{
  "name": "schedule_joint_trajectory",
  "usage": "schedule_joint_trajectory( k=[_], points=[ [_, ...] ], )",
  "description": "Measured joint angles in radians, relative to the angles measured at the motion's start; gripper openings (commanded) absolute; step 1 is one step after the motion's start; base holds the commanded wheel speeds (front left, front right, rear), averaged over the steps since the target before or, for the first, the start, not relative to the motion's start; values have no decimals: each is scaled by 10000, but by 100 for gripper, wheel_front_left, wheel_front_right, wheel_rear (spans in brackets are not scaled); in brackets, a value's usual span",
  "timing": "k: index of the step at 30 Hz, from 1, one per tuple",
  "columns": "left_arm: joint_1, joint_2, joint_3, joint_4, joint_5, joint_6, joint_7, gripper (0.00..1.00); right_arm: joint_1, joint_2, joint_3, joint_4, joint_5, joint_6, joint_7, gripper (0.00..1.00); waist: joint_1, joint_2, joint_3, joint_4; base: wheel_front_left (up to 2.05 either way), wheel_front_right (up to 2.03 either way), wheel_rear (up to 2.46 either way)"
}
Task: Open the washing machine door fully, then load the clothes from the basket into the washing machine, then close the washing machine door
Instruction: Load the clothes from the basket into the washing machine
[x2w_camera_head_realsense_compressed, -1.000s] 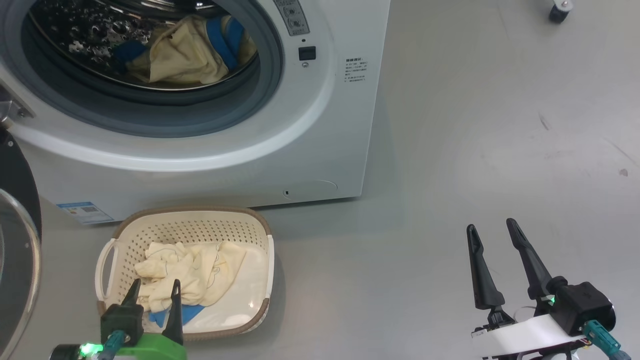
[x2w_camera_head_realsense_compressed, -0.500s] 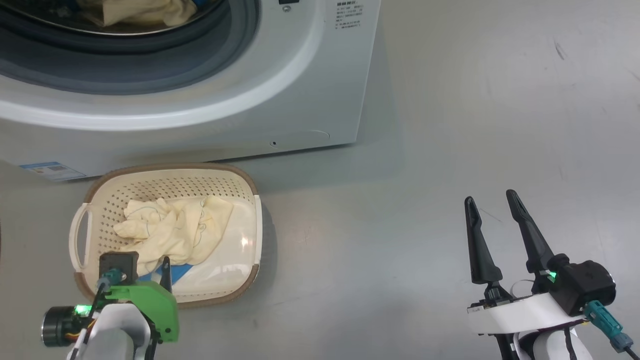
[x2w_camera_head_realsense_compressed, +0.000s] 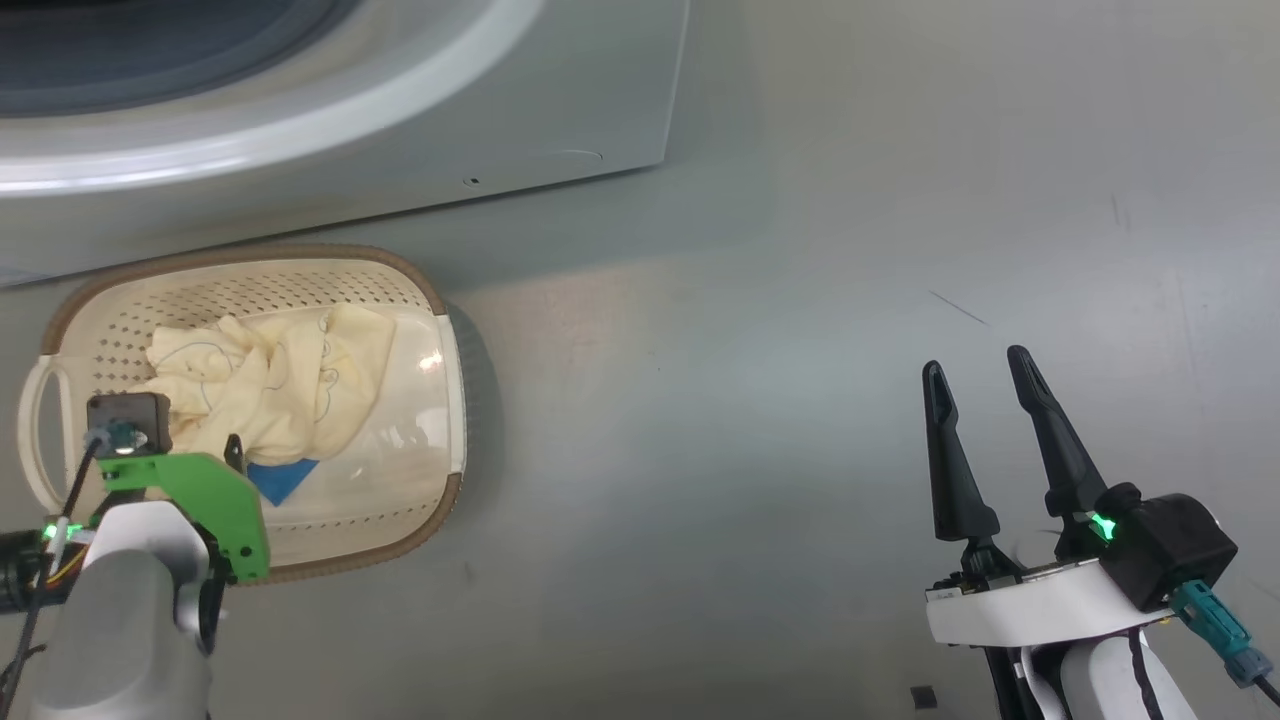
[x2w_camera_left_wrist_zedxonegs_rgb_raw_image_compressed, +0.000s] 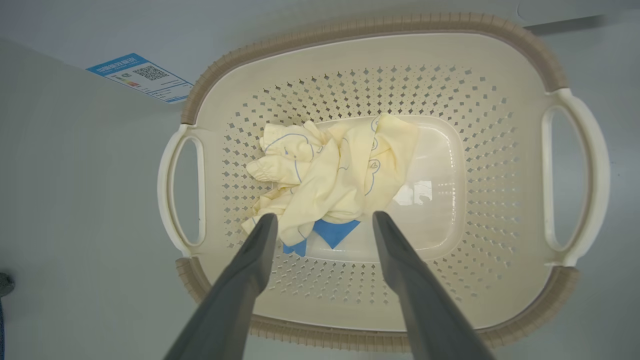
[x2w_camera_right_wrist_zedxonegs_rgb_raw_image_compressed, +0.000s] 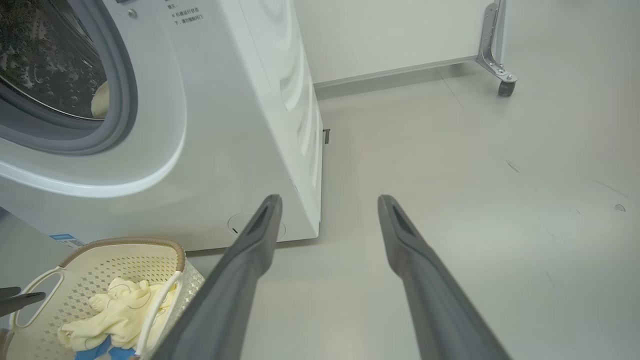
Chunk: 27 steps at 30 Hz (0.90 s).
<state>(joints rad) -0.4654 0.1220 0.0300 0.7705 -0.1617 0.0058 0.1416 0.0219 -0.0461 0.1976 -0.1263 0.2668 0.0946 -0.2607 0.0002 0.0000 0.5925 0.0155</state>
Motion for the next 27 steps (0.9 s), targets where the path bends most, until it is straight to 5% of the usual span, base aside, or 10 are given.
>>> schedule_joint_trajectory(
  k=[22,27],
  points=[
    [-2940,1776,337,621,150,186,1691,100,-1057,4,416,-1070,790,8,0,100,0,0,3300,-1188,0,0,0],
    [-3531,1802,453,640,88,217,2050,100,-1244,4,391,-1457,986,-10,0,100,0,0,4035,-1362,0,0,0]
  ],
)
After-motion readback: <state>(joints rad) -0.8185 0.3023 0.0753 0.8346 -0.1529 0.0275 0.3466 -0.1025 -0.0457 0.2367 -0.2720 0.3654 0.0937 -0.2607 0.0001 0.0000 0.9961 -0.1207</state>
